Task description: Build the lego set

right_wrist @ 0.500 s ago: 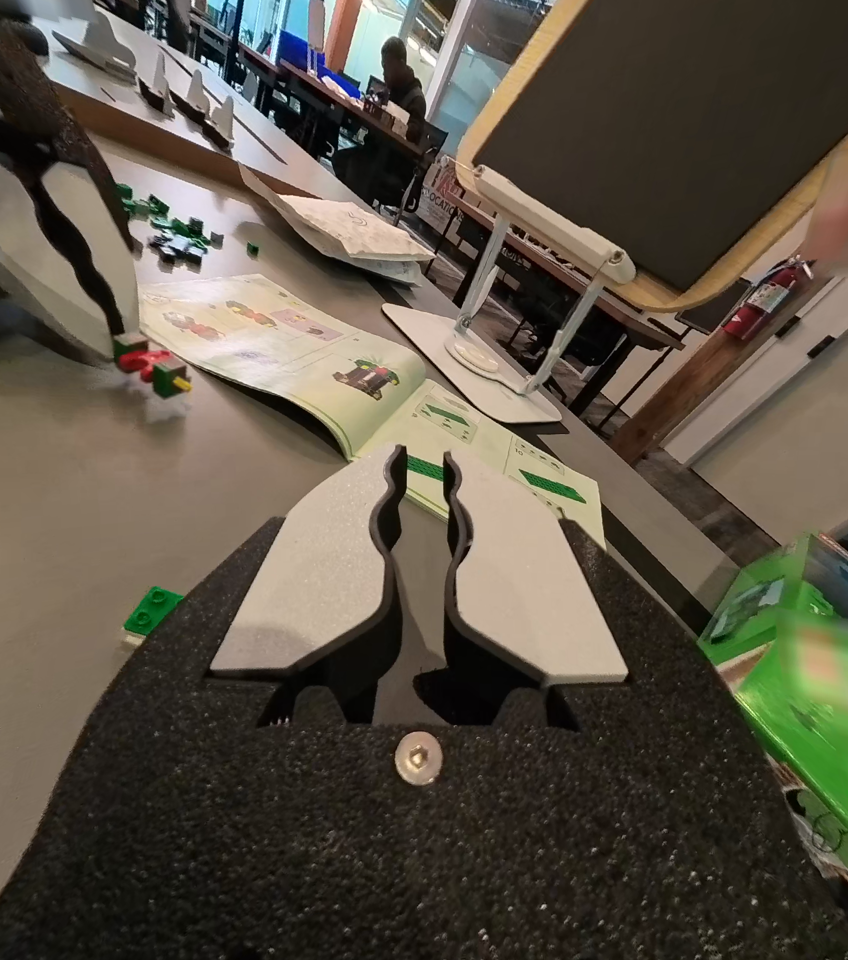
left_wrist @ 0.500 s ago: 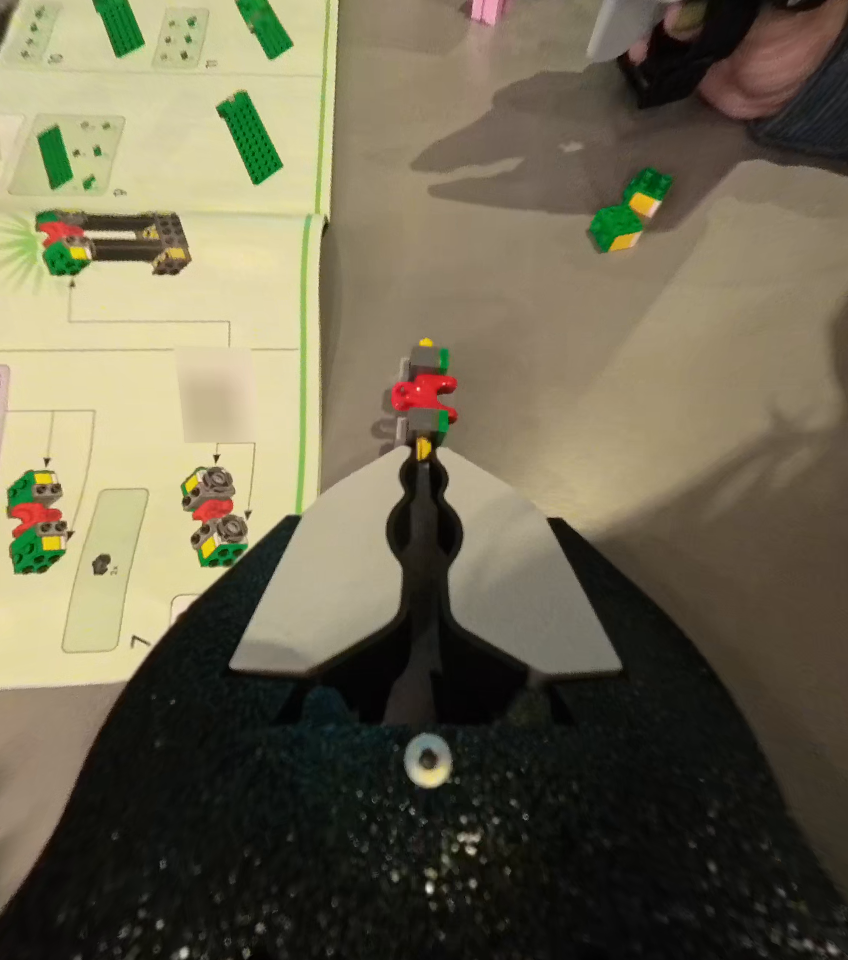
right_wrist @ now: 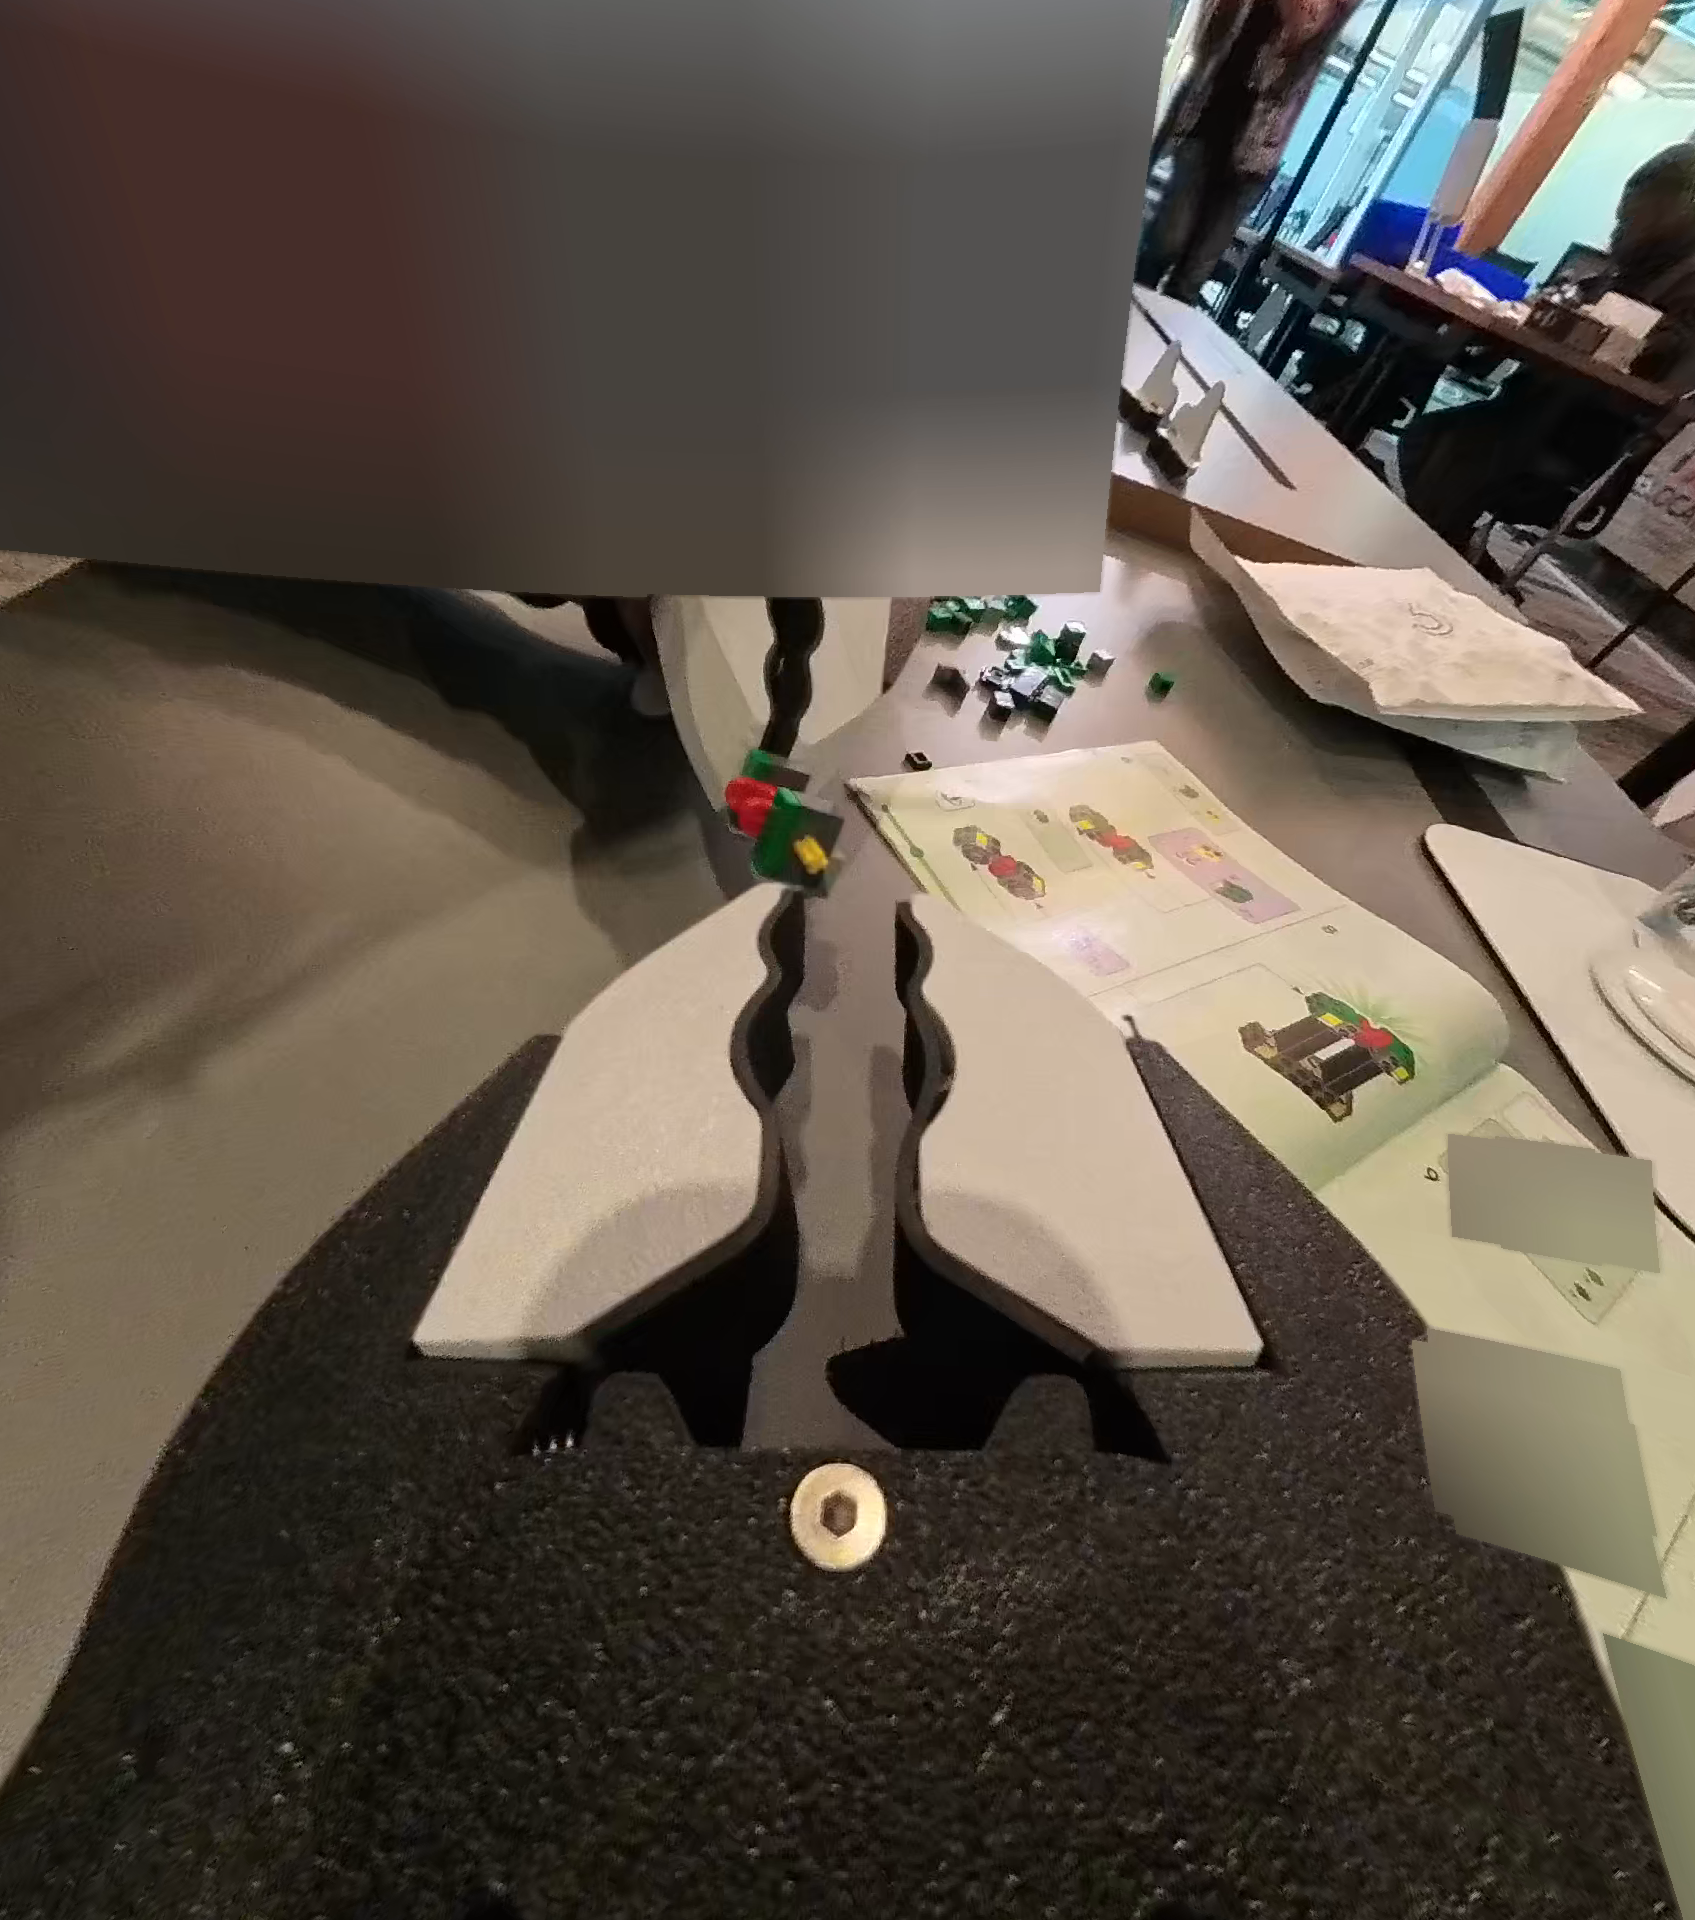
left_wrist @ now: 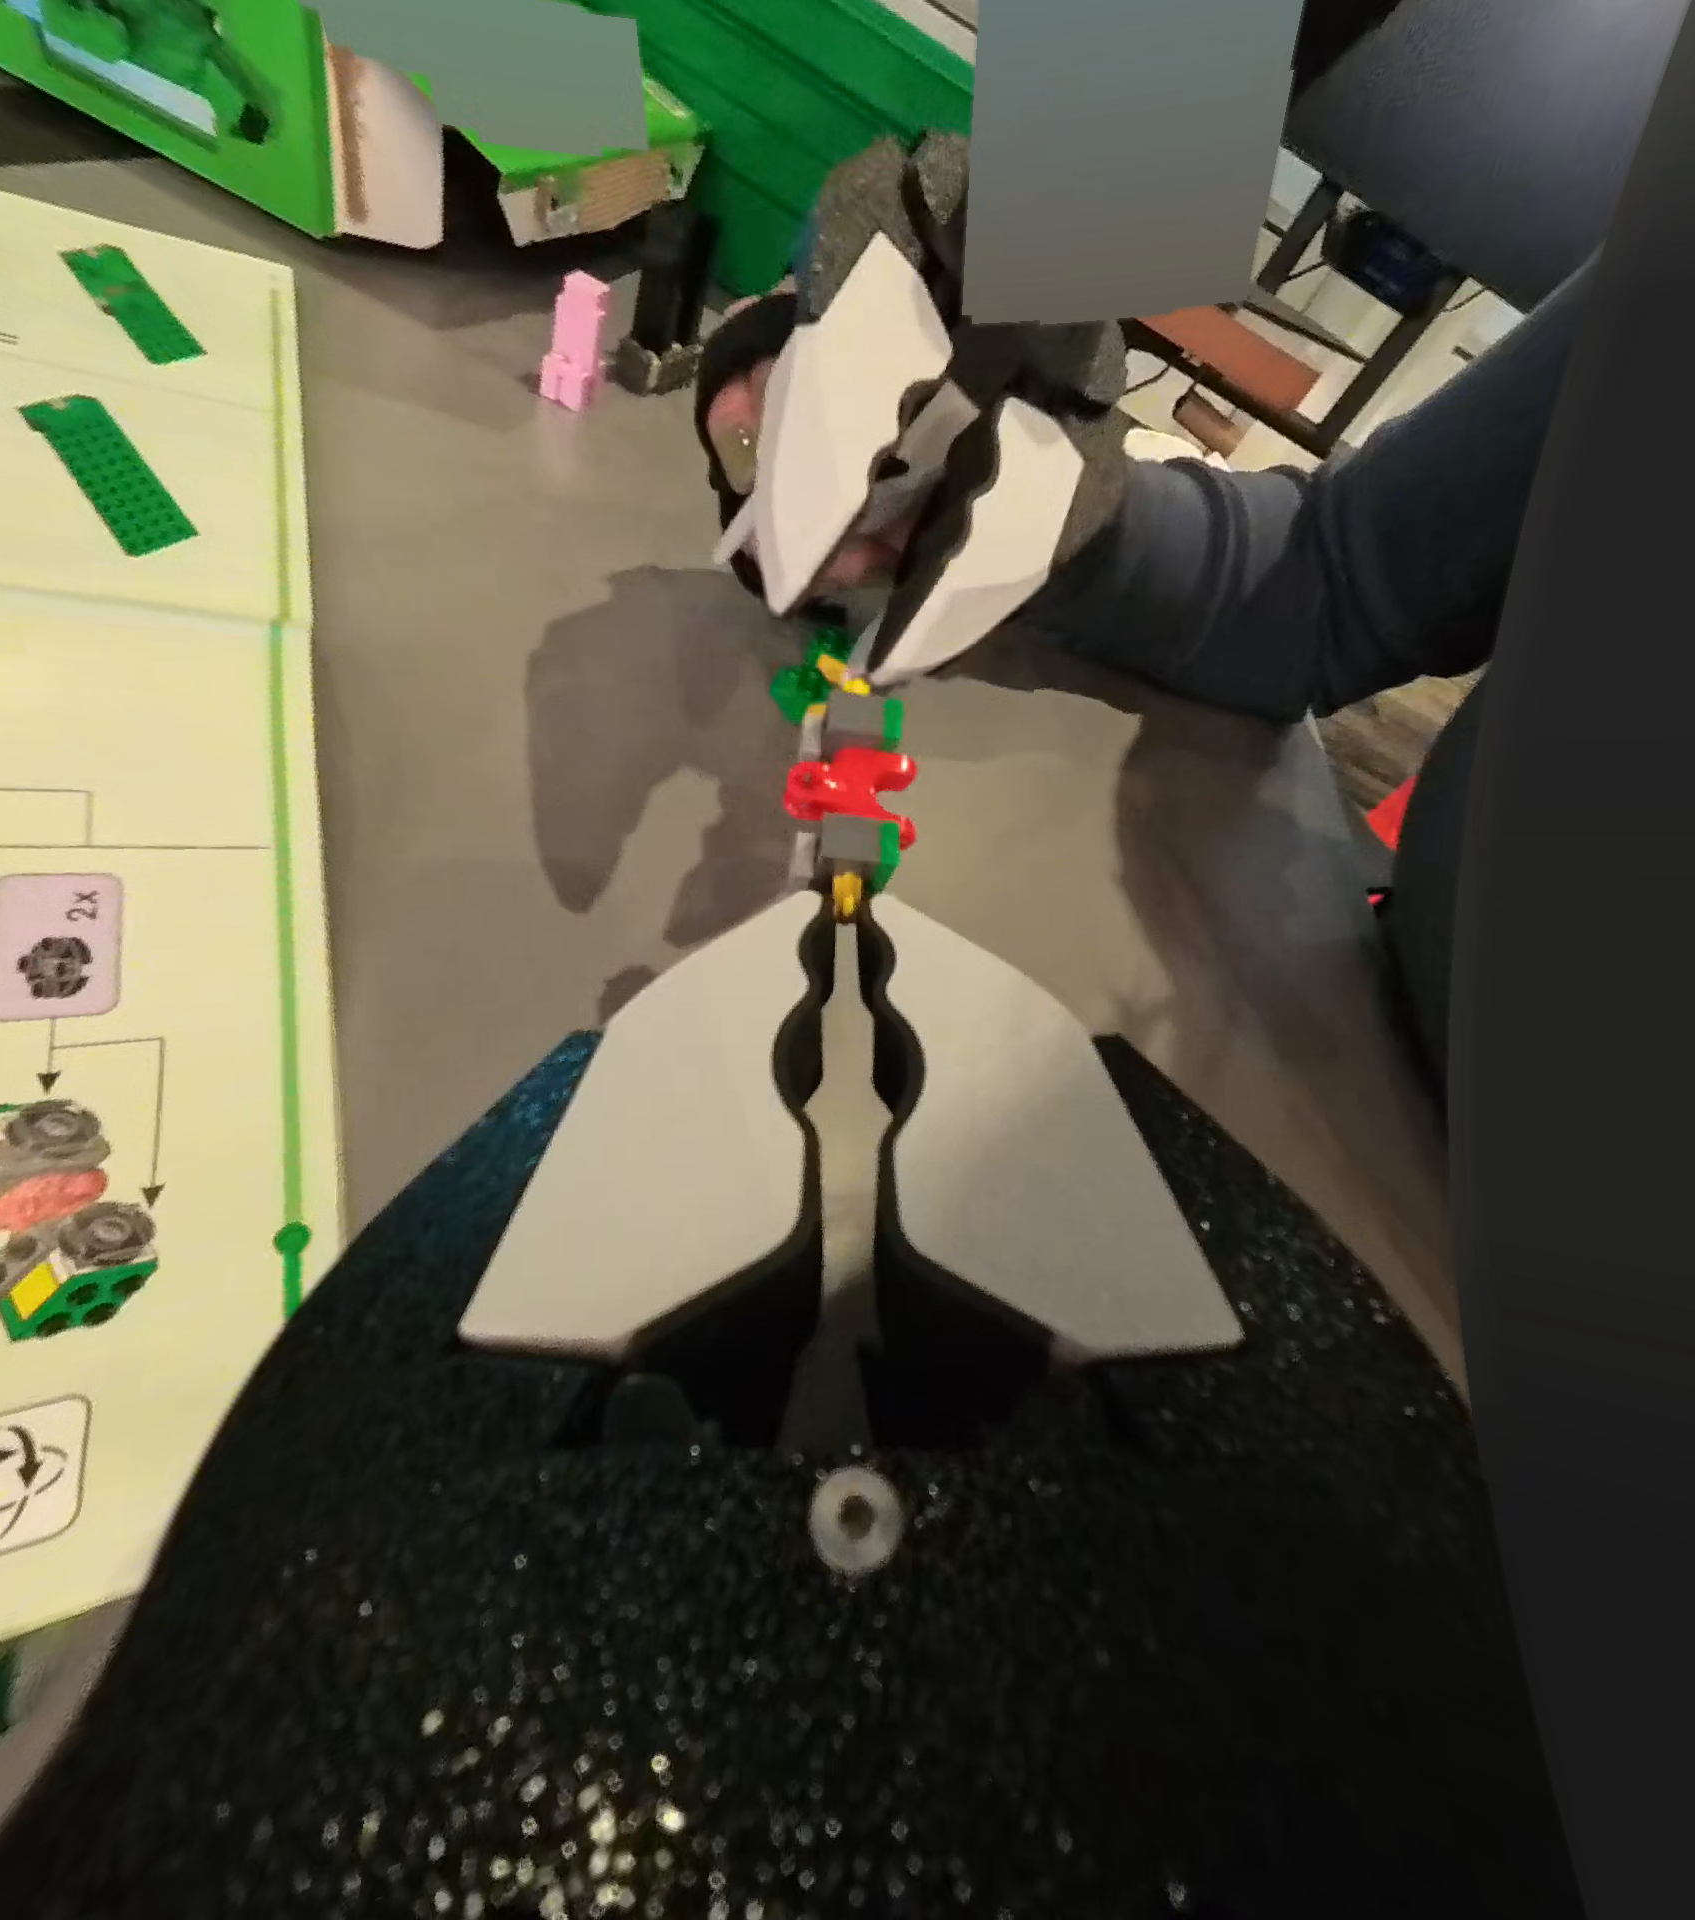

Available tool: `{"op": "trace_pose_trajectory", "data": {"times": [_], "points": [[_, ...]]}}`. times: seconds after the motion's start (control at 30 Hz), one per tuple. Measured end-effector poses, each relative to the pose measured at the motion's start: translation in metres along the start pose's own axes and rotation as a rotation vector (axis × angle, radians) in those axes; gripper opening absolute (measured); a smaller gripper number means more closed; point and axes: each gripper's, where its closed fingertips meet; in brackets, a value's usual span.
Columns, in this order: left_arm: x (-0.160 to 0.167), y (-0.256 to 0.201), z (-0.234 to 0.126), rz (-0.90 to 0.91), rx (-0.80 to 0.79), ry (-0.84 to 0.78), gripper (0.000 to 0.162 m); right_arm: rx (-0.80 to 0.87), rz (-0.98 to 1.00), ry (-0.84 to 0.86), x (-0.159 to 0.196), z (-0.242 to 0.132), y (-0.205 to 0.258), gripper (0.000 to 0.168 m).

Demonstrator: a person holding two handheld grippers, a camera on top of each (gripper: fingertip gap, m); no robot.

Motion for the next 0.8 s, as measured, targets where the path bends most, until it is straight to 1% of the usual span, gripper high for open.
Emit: {"op": "trace_pose_trajectory", "data": {"times": [0.03, 0.13, 0.2, 0.4, 0.63, 0.8], "points": [[0.002, -0.002, 0.001, 0.0, 0.009, 0.011, 0.003, -0.019, -0.007, 0.014, 0.002, 0.001, 0.003, 0.016], [0.007, -0.005, 0.003, 0.002, 0.03, 0.046, 0.003, -0.089, 0.021, 0.019, 0.003, 0.005, 0.016, 0.008], [0.009, -0.007, 0.004, 0.001, 0.042, 0.061, 0.003, -0.102, 0.043, 0.012, 0.003, 0.007, 0.02, 0.004], [0.009, -0.008, 0.004, -0.007, 0.049, 0.059, 0.003, -0.107, 0.052, 0.011, 0.004, 0.008, 0.022, 0.005], [0.006, -0.006, 0.004, -0.008, 0.036, 0.036, 0.004, -0.095, 0.161, 0.005, 0.002, 0.009, 0.019, 0.004], [0.006, -0.006, 0.004, -0.003, 0.034, 0.04, 0.004, -0.09, 0.17, 0.011, 0.002, 0.01, 0.019, 0.004]]}}
Point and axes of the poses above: each gripper's, where its closed fingertips meet, z out along the fingers, x out of its underside, y = z × x across the jaws, and after that the axes turned 15 degrees about -y, right-handed
